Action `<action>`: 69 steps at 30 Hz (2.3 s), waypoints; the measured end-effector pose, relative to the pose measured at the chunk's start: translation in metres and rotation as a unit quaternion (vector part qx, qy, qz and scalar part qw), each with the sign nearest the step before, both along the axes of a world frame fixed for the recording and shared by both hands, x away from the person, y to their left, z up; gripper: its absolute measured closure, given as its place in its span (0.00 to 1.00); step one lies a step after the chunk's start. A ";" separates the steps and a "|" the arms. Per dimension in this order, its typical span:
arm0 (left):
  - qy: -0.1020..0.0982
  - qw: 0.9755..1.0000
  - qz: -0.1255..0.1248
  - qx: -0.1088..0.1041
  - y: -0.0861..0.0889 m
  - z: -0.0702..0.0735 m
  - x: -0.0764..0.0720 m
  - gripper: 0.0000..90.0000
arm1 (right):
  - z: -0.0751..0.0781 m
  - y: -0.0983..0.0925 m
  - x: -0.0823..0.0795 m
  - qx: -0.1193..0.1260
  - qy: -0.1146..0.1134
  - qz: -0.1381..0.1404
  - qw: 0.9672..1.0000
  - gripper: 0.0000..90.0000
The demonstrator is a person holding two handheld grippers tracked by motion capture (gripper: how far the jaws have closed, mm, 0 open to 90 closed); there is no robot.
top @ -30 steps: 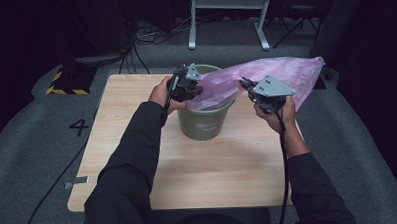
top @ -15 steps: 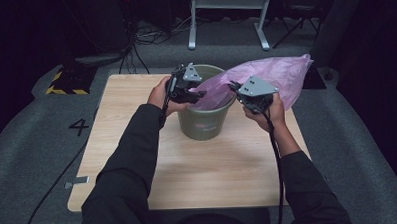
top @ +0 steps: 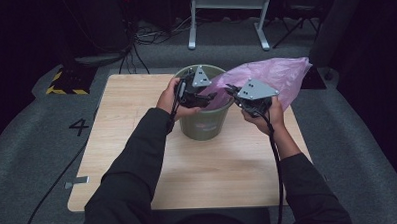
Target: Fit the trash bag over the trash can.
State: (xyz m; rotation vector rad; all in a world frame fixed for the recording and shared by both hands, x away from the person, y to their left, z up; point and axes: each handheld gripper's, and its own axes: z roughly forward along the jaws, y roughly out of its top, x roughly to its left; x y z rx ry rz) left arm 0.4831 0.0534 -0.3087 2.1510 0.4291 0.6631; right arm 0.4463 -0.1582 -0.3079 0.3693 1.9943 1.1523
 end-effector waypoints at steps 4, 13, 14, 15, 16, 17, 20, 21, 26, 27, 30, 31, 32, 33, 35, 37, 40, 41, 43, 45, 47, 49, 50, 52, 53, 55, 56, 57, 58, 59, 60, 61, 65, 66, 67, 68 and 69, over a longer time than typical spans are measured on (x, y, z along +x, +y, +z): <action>-0.016 1.000 -0.003 0.009 -0.002 -0.001 -0.001 0.89 | 0.000 -0.002 -0.002 0.007 0.005 0.008 1.000 0.99; -0.022 1.000 -0.012 -0.003 0.008 -0.006 0.000 1.00 | -0.004 -0.007 -0.009 0.022 0.014 0.013 1.000 0.85; -0.022 1.000 -0.010 -0.003 0.010 -0.006 0.000 1.00 | -0.005 -0.008 -0.010 0.024 0.012 0.013 1.000 0.79; -0.021 1.000 -0.009 -0.005 0.012 -0.006 0.000 1.00 | -0.005 -0.009 -0.011 0.028 0.013 0.011 0.999 0.74; -0.021 1.000 -0.007 -0.005 0.014 -0.006 0.001 1.00 | -0.005 -0.011 -0.013 0.032 0.016 0.013 0.999 0.71; -0.020 1.000 -0.003 -0.005 0.017 -0.006 0.002 1.00 | -0.005 -0.013 -0.014 0.037 0.018 0.017 0.999 0.66; -0.017 1.000 0.006 -0.009 0.024 -0.008 0.005 1.00 | -0.005 -0.020 -0.020 0.042 0.020 0.010 0.999 0.52; -0.014 1.000 0.008 -0.010 0.027 -0.008 0.006 1.00 | -0.006 -0.022 -0.022 0.041 0.019 0.004 0.999 0.47; -0.008 1.000 0.019 -0.016 0.036 -0.011 0.009 1.00 | -0.009 -0.036 -0.034 0.026 0.016 -0.017 0.999 0.38; -0.009 1.000 0.020 -0.015 0.038 -0.011 0.009 1.00 | -0.010 -0.039 -0.036 0.022 0.018 -0.024 0.999 0.36; -0.007 1.000 0.022 -0.014 0.041 -0.013 0.010 1.00 | -0.016 -0.048 -0.039 0.011 0.015 -0.045 0.999 0.34; -0.005 1.000 0.024 -0.015 0.043 -0.014 0.011 1.00 | -0.017 -0.050 -0.040 0.007 0.013 -0.053 0.999 0.34; -0.004 1.000 0.025 -0.017 0.044 -0.015 0.012 1.00 | -0.020 -0.054 -0.040 0.002 0.009 -0.062 0.998 0.34; -0.003 1.000 0.024 -0.016 0.045 -0.015 0.012 1.00 | -0.022 -0.056 -0.040 0.000 0.010 -0.063 0.998 0.36; -0.001 0.999 0.024 -0.021 0.048 -0.016 0.013 1.00 | -0.026 -0.062 -0.038 0.000 0.010 -0.068 0.998 0.56; 0.000 0.999 0.023 -0.024 0.050 -0.017 0.014 1.00 | -0.029 -0.066 -0.035 0.004 0.017 -0.060 0.998 0.71; 0.000 0.999 0.025 -0.026 0.051 -0.019 0.014 0.99 | -0.031 -0.068 -0.031 0.012 0.019 -0.051 0.998 0.90; 0.000 0.999 0.024 -0.029 0.052 -0.019 0.013 0.98 | -0.030 -0.068 -0.030 0.014 0.021 -0.050 0.998 0.93; 0.000 0.999 0.025 -0.030 0.053 -0.020 0.014 0.97 | -0.029 -0.069 -0.030 0.021 0.014 -0.049 0.998 0.99; -0.001 0.999 0.025 -0.034 0.056 -0.020 0.013 0.98 | -0.027 -0.070 -0.030 0.026 0.013 -0.046 0.999 1.00; 0.000 0.999 0.029 -0.033 0.057 -0.021 0.013 0.98 | -0.025 -0.071 -0.029 0.027 0.018 -0.033 0.999 0.85; 0.002 0.999 0.031 -0.029 0.058 -0.021 0.015 0.98 | -0.026 -0.070 -0.029 0.034 0.020 -0.024 0.999 0.52; 0.003 0.999 0.032 -0.027 0.059 -0.022 0.015 0.98 | -0.027 -0.069 -0.029 0.039 0.021 -0.034 0.998 0.39; 0.007 0.999 0.035 -0.023 0.059 -0.024 0.017 0.98 | -0.029 -0.066 -0.028 0.035 0.012 -0.061 0.997 0.21; 0.007 0.999 0.033 -0.021 0.060 -0.024 0.018 0.98 | -0.031 -0.065 -0.028 0.026 0.004 -0.072 0.997 0.22; 0.011 0.999 0.033 -0.023 0.061 -0.025 0.019 0.98 | -0.035 -0.062 -0.026 0.006 -0.011 -0.077 0.997 0.23; 0.012 0.999 0.033 -0.023 0.061 -0.026 0.019 0.98 | -0.037 -0.060 -0.025 0.002 -0.012 -0.073 0.997 0.23; 0.012 0.999 0.034 -0.024 0.061 -0.026 0.019 0.98 | -0.038 -0.058 -0.024 0.000 -0.010 -0.072 0.997 0.22; 0.013 0.999 0.034 -0.026 0.061 -0.026 0.020 0.98 | -0.041 -0.056 -0.022 -0.006 -0.005 -0.065 0.998 0.22; 0.014 0.999 0.033 -0.026 0.061 -0.027 0.020 0.98 | -0.044 -0.053 -0.021 -0.015 -0.003 -0.059 0.998 0.24; 0.015 0.999 0.033 -0.026 0.061 -0.027 0.020 0.98 | -0.047 -0.050 -0.019 -0.026 0.000 -0.058 0.998 0.23; 0.016 0.999 0.033 -0.026 0.062 -0.027 0.020 0.98 | -0.049 -0.048 -0.018 -0.031 0.003 -0.051 0.998 0.23; 0.020 0.999 0.030 -0.030 0.063 -0.028 0.020 0.98 | -0.057 -0.044 -0.013 -0.050 0.014 -0.052 0.997 0.30; 0.020 0.999 0.028 -0.033 0.063 -0.028 0.020 0.98 | -0.059 -0.044 -0.011 -0.052 0.008 -0.060 0.997 0.39; 0.021 0.999 0.028 -0.033 0.064 -0.028 0.020 0.98 | -0.060 -0.044 -0.010 -0.051 0.005 -0.065 0.997 0.47; 0.020 0.999 0.027 -0.032 0.064 -0.028 0.019 0.98 | -0.061 -0.045 -0.009 -0.049 0.000 -0.069 0.996 0.56; 0.020 0.999 0.028 -0.031 0.064 -0.028 0.019 0.98 | -0.061 -0.045 -0.007 -0.051 -0.008 -0.075 0.996 0.63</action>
